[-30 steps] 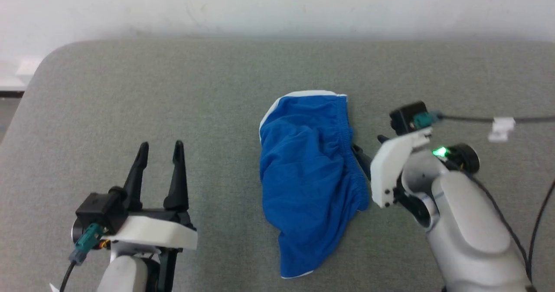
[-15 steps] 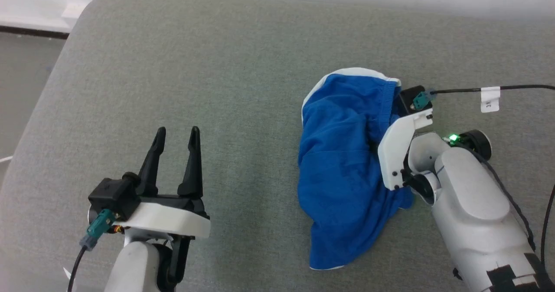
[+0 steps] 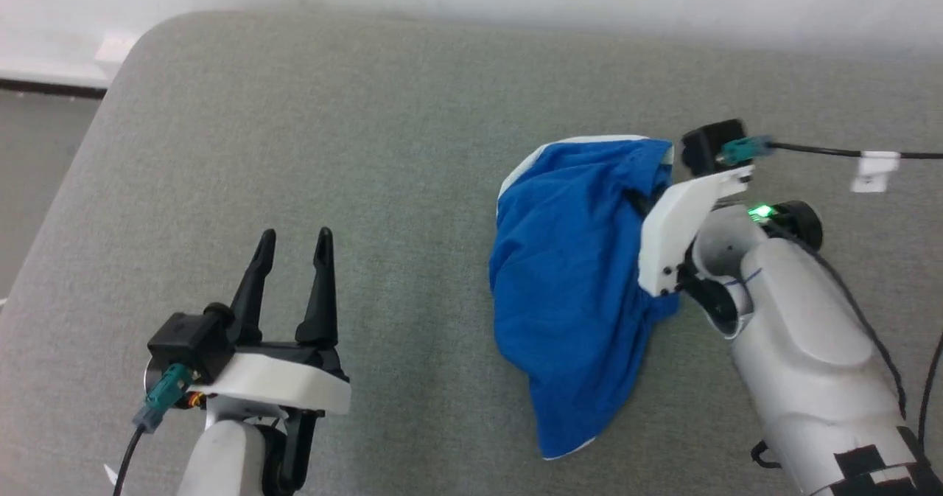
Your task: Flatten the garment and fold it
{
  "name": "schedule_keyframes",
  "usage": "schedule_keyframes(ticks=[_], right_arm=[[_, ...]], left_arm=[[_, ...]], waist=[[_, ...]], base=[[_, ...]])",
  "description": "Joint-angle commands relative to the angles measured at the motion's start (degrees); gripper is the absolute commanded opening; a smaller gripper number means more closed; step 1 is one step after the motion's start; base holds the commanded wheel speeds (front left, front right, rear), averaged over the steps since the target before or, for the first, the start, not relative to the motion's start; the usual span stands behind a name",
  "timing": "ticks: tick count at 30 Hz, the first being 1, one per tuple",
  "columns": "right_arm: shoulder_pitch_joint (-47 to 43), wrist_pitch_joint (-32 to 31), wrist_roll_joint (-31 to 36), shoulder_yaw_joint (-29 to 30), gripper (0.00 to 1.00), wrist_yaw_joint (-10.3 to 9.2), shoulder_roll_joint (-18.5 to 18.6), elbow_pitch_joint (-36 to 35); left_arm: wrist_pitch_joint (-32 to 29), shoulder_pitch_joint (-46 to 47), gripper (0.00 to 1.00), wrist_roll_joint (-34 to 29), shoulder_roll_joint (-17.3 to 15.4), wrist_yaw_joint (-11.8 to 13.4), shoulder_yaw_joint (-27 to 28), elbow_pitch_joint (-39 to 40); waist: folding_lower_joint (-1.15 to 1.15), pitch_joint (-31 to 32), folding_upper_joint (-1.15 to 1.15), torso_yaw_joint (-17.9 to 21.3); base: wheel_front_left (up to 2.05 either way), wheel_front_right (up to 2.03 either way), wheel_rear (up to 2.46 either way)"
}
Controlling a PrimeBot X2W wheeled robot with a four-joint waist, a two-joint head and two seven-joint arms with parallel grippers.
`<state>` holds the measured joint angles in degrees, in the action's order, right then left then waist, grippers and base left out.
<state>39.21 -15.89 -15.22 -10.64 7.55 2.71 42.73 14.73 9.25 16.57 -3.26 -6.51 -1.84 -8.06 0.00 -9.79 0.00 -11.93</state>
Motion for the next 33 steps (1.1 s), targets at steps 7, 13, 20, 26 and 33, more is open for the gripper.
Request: schedule_keyframes(ticks=[7, 13, 20, 26, 33], right_arm=[[-11.9, 1.0, 3.2, 14.8, 0.0, -0.06, 0.2, -9.5], [-27.5, -5.8, 2.9, 23.1, 0.0, -0.06, 0.2, -17.4], [-33.6, -0.2, -7.7, 24.7, 1.0, -0.06, 0.2, -20.0], [-33.8, 11.9, -8.2, 29.8, 1.0, -0.06, 0.2, -24.7], [-32.3, 14.1, -5.8, 31.2, 1.0, -0.06, 0.2, -31.0]], left_arm=[[0.3, -3.4, 1.0, -0.7, 0.3, 0.4, 1.2, 0.8], [0.3, -4.9, 1.0, -0.3, 0.3, 0.8, 1.1, 0.8], [0.3, -4.5, 1.0, 0.7, 0.4, 0.9, -0.1, -0.7], [-1.0, -0.5, 1.0, 3.6, 0.4, 0.4, -3.1, -3.1], [-18.8, 13.1, 1.0, 6.4, 0.0, 0.2, -7.3, -10.9]], waist=[[0.0, 5.6, 0.0, 5.8], [0.0, 6.2, 0.0, 8.0], [0.0, 6.2, 0.0, 9.6], [0.0, 6.2, 0.0, 10.4], [0.0, 4.3, 0.0, 14.1]], base=[[0.0, 0.0, 0.0], [0.0, 0.0, 0.0], [0.0, 0.0, 0.0], [0.0, 0.0, 0.0], [0.0, 0.0, 0.0]])
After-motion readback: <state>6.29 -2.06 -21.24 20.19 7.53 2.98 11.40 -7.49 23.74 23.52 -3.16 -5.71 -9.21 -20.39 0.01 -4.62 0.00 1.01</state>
